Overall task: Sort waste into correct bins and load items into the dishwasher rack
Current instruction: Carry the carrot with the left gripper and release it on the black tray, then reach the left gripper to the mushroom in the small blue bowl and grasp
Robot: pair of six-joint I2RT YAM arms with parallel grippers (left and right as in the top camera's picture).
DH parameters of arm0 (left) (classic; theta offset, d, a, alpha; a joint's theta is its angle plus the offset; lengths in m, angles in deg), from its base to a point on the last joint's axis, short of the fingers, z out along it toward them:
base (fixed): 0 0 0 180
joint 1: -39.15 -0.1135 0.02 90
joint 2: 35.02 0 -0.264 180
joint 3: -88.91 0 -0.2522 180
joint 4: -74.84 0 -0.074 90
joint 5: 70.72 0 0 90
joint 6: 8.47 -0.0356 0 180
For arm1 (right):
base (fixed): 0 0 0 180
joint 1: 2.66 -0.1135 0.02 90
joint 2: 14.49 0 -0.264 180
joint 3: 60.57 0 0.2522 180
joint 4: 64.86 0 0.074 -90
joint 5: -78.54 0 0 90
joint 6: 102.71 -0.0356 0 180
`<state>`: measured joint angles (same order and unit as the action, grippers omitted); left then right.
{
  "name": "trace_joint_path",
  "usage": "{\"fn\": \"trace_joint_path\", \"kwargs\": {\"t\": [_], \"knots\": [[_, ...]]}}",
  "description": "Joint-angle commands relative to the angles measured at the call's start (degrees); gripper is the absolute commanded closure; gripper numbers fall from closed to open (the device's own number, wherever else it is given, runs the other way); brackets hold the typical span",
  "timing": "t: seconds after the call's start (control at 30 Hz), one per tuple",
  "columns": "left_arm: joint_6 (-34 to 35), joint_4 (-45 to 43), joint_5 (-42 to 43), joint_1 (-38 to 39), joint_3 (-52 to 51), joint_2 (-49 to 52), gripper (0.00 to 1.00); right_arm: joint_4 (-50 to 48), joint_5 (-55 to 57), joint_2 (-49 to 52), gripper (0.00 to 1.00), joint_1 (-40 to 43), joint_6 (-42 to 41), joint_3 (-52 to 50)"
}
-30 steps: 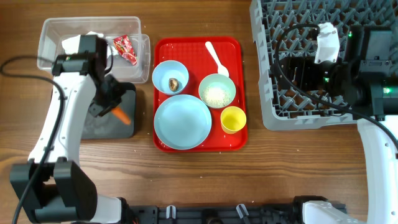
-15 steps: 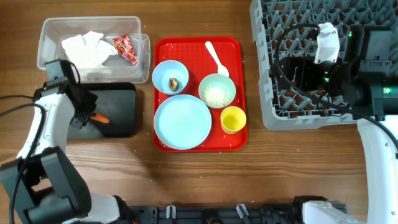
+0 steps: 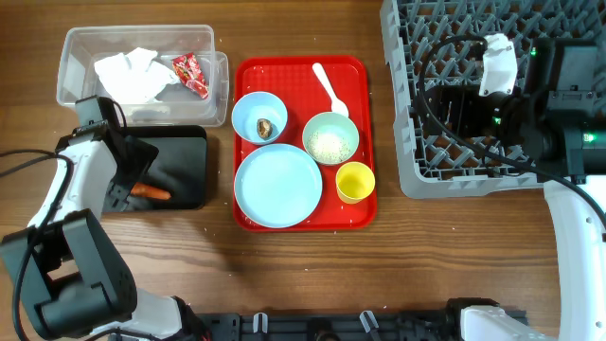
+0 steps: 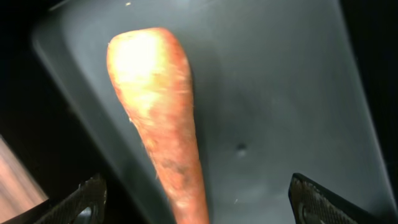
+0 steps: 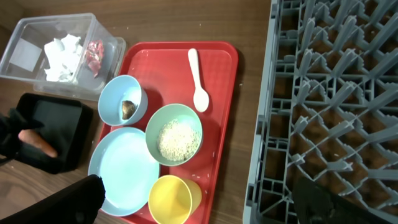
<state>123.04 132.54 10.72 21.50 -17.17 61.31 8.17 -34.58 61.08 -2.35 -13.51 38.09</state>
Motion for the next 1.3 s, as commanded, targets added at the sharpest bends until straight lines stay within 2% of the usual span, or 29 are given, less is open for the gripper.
{"fn": "trace_joint_path", "kwargs": {"t": [0.0, 0.17, 0.3, 0.53, 0.63, 0.73, 0.9, 1.27], "knots": [[-8.6, 3.9, -0.7, 0.6, 6.5, -6.4, 0.06, -0.6, -0.3, 0.6, 0.00, 0.2, 0.2, 0.9], [-23.7, 4.3, 4.2, 6.9, 10.0, -13.0, 0.02, -0.5, -0.3, 0.6, 0.00, 0.2, -0.9, 0.9], [-29.7, 3.0, 6.1, 16.2, 10.1, -14.2, 0.00, -0.5, -0.3, 0.6, 0.00, 0.2, -0.9, 0.9], [-37.3, -6.4, 5.6, 34.0, 10.1, -5.8, 0.00, -0.3, -0.3, 0.6, 0.00, 0.2, -0.9, 0.9], [-42.1, -11.2, 0.7, 38.9, 10.1, 0.5, 0.00, 0.0, -0.3, 0.6, 0.00, 0.2, -0.9, 0.9], [-45.9, -14.4, 0.1, 41.2, 10.1, 6.0, 0.00, 0.5, -0.3, 0.6, 0.00, 0.2, -0.9, 0.9], [-47.0, -17.8, 0.9, 42.1, 10.9, 12.2, 0.02, 1.1, -0.3, 0.6, 0.00, 0.2, -0.8, 0.9], [-47.3, -22.8, 1.7, 43.1, 11.1, 13.2, 0.13, 1.3, -0.3, 0.6, 0.00, 0.2, -0.9, 0.9]]}}
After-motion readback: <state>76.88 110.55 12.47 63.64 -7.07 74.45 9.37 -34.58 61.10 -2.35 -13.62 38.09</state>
